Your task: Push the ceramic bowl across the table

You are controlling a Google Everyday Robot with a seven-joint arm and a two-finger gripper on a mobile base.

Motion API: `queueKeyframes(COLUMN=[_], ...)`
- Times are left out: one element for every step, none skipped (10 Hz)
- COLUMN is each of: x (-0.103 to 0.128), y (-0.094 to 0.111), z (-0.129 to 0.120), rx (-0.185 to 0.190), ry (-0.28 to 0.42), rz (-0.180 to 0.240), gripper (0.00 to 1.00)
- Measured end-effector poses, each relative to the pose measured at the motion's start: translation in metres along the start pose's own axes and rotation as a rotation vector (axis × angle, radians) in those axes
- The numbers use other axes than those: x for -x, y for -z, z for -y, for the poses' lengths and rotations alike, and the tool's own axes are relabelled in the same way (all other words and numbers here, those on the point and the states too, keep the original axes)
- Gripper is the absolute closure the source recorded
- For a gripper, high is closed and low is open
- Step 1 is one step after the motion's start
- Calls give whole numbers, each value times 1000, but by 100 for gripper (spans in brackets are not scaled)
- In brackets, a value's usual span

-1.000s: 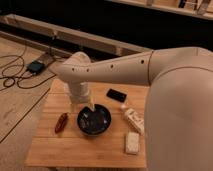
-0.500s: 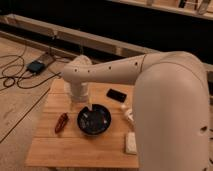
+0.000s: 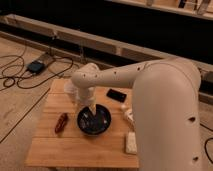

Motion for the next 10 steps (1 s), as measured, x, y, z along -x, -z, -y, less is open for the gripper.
queueKeyframes(x=[1, 3, 7, 11, 17, 23, 30, 37, 42, 47], y=[-7, -11, -16, -19, -23, -27, -30, -35, -39, -43], z=[8, 15, 22, 27, 32, 37, 40, 41, 42, 43], rx=[-2, -3, -5, -7, -11, -16, -20, -21, -21, -19], ry=[-16, -26, -35, -42, -46, -48, -46, -42, -42, -44], rz=[-10, -17, -21, -22, -24, -24, -24, -24, -26, -27], gripper=[35, 35, 35, 35, 35, 35, 35, 35, 35, 35])
